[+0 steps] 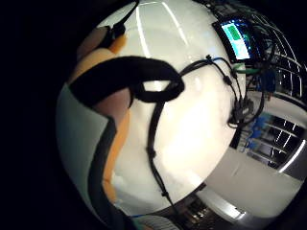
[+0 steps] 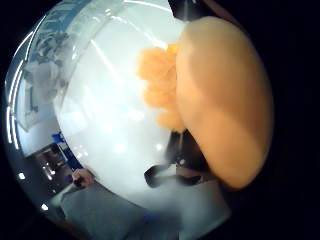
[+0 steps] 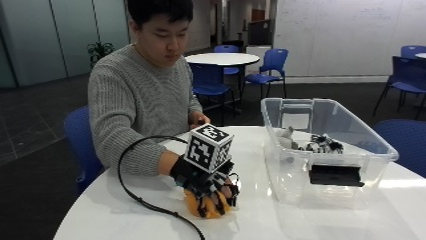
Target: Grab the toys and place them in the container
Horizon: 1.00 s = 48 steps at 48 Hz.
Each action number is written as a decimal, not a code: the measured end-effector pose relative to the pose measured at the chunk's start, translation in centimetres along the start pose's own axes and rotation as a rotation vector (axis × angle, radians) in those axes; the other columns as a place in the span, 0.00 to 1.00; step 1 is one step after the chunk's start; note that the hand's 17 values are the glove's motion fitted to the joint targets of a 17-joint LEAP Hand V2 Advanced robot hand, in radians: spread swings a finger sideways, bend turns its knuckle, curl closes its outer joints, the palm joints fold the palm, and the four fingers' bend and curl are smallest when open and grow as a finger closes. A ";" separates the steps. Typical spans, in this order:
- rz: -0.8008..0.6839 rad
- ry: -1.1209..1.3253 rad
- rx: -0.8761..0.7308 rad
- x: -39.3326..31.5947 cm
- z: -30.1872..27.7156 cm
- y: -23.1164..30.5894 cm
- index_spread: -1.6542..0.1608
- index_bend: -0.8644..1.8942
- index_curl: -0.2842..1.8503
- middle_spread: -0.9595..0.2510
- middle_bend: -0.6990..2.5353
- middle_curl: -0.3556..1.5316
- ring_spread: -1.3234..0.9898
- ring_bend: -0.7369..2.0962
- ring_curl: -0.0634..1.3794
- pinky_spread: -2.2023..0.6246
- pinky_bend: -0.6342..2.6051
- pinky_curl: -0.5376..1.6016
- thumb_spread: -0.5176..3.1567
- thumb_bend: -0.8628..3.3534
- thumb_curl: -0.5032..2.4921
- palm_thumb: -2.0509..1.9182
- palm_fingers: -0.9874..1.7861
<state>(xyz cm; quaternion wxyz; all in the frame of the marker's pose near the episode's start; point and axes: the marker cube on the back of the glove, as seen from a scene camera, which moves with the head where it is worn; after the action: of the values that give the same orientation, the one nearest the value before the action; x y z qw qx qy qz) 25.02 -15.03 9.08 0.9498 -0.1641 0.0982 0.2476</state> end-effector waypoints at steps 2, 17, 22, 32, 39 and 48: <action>-0.003 0.001 0.061 -0.1 -0.2 -0.1 0.68 0.39 0.27 0.63 0.30 0.38 0.50 0.51 0.22 0.76 0.56 0.39 0.51 0.22 0.30 0.58 0.47; -0.100 -0.097 0.255 -1.1 -4.6 1.0 0.70 0.49 0.35 0.57 0.41 0.48 0.37 0.61 0.32 0.65 0.51 0.40 0.41 0.25 0.39 0.67 0.72; -0.139 -0.112 0.273 -2.7 -7.2 1.1 0.71 0.52 0.38 0.56 0.42 0.51 0.35 0.62 0.34 0.65 0.51 0.41 0.38 0.25 0.41 0.68 0.71; -0.496 -0.234 0.358 -11.9 -23.8 -1.7 0.72 0.53 0.43 0.56 0.44 0.55 0.33 0.64 0.38 0.64 0.52 0.43 0.33 0.25 0.45 0.67 0.68; -0.291 0.057 0.393 -16.1 -27.8 -7.2 0.72 0.53 0.45 0.56 0.44 0.57 0.33 0.64 0.40 0.64 0.53 0.44 0.30 0.24 0.47 0.67 0.67; -0.262 0.113 0.271 -18.5 -26.2 -12.2 0.72 0.52 0.48 0.56 0.44 0.60 0.32 0.64 0.43 0.64 0.54 0.45 0.28 0.24 0.50 0.66 0.64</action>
<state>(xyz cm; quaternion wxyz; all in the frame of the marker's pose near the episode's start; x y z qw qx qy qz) 12.50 -42.59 -7.09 0.9803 -0.0599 0.1615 0.0970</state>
